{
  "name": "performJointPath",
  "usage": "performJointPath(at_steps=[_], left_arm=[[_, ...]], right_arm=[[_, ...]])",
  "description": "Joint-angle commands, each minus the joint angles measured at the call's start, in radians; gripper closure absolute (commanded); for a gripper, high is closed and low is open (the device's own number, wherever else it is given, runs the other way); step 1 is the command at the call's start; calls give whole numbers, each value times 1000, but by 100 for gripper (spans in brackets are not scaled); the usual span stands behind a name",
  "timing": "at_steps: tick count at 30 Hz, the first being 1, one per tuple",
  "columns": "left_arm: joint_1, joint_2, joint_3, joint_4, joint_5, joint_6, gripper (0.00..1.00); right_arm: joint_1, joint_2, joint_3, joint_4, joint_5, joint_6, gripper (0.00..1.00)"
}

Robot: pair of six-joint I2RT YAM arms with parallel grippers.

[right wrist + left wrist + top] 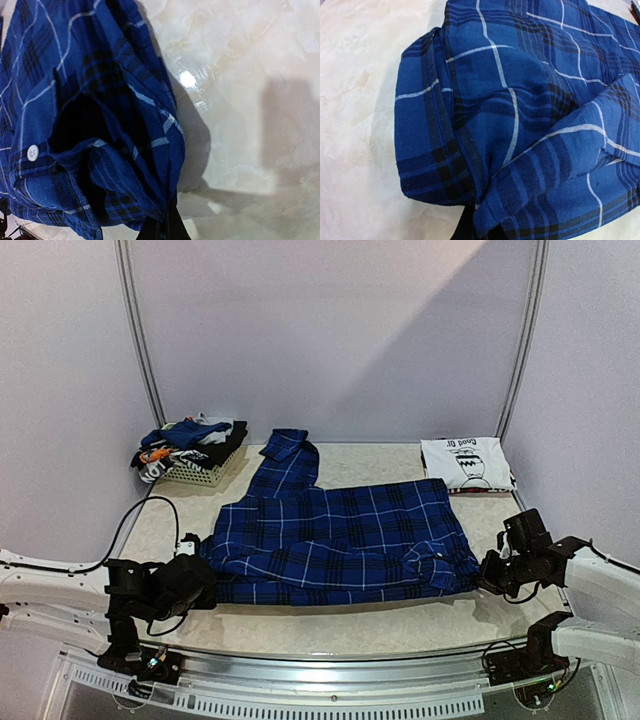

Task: Fold and stack the mixed laundry pile
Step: Fold the flattened shirt at the center of the board.

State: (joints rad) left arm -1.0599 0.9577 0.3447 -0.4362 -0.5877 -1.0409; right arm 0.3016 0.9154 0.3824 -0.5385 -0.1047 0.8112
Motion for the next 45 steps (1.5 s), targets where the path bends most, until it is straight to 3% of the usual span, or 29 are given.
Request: performJointPath(at_steps=[1, 7, 10, 12, 18, 24, 31, 38, 45], left_arm=[[24, -14, -15, -120, -40, 0, 100], [22, -45, 28, -155, 20, 18, 97], [18, -88, 60, -185, 28, 33, 79], [17, -123, 90, -230, -4, 37, 64], [15, -162, 177, -239, -41, 105, 53], [22, 56, 272, -29, 34, 205, 69], [63, 438, 380, 159, 136, 275, 77], [90, 565, 312, 281, 147, 264, 77], [86, 650, 254, 387, 212, 259, 79]], right_arm=[[-3, -60, 13, -91, 92, 25, 87], [-2, -155, 120, -201, 143, 7, 60], [0, -179, 181, -195, 119, -9, 59], [11, -167, 211, -141, 20, -38, 59], [156, -9, 317, -3, -77, -131, 60], [276, 251, 383, 156, -195, -201, 61], [302, 550, 433, 267, -266, -248, 71], [302, 690, 392, 272, -188, -243, 72], [302, 727, 313, 275, -83, -188, 71]])
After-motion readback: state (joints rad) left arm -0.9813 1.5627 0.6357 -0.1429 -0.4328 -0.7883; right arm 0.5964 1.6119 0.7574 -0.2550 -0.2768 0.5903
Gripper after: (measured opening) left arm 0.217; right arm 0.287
